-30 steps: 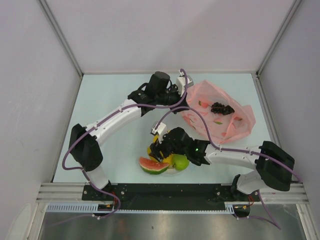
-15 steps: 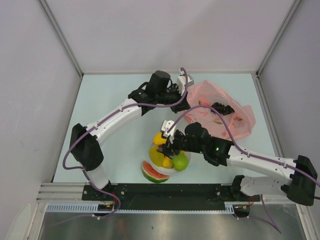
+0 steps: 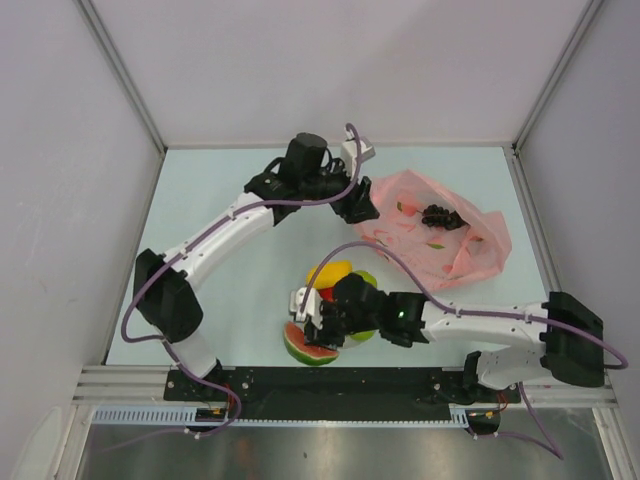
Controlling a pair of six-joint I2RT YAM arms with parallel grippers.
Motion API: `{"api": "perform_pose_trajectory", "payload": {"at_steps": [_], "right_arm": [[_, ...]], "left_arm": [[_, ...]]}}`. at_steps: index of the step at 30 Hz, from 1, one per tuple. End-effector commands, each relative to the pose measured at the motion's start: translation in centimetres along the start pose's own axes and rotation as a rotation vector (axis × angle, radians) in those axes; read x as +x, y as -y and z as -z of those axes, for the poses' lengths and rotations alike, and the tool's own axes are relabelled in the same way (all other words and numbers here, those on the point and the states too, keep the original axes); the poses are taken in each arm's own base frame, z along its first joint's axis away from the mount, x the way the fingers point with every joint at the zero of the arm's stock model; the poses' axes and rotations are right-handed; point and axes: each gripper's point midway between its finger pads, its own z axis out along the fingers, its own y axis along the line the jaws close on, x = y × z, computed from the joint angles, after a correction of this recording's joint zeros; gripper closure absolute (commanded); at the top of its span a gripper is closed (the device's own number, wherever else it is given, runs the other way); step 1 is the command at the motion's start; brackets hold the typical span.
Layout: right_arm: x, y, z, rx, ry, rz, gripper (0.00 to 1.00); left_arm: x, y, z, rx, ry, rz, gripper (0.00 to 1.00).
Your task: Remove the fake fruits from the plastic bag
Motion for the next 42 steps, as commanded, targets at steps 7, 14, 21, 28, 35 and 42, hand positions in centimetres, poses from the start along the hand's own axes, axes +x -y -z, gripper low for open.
{"api": "perform_pose_trajectory", "payload": {"at_steps": [7,14,21,28,35,42], "right_arm": [[-0.5,-1.6,-5.8,0.233,-0.04,0.053,0.62],[1.8,-0.6,-6.3,0.312,-0.142,0.019,0.6],[3.4,-2.7,-6.1,0.29,-0.184,0.014,0.54],[7.1,-0.2,-7.1,0.355,-0.281,-0.032,0.54],[8.1,0.2,-8.0,0.313,-0.306,-0.005,0.87],[3.4,-5.9,-7.2,0.083,-0.21,0.05,1.0]], "left_arm": [[-2.7,-0.1,10.8,-0.119,0.189,0.041,0.27],[-0.6,0.2,15.2,-0.243,0.189,-0.088,0.25],[-0.5,0.3,17.0,-0.265,0.219,-0.086,0.26],[-1.0,1.3,17.7,-0.249,0.264,-0.071,0.26],[-1.3,1.4,18.8,-0.258,0.302,-0.075,0.26],[-1.2,1.1,19.3,-0.278,0.304,-0.074,0.26]]}}
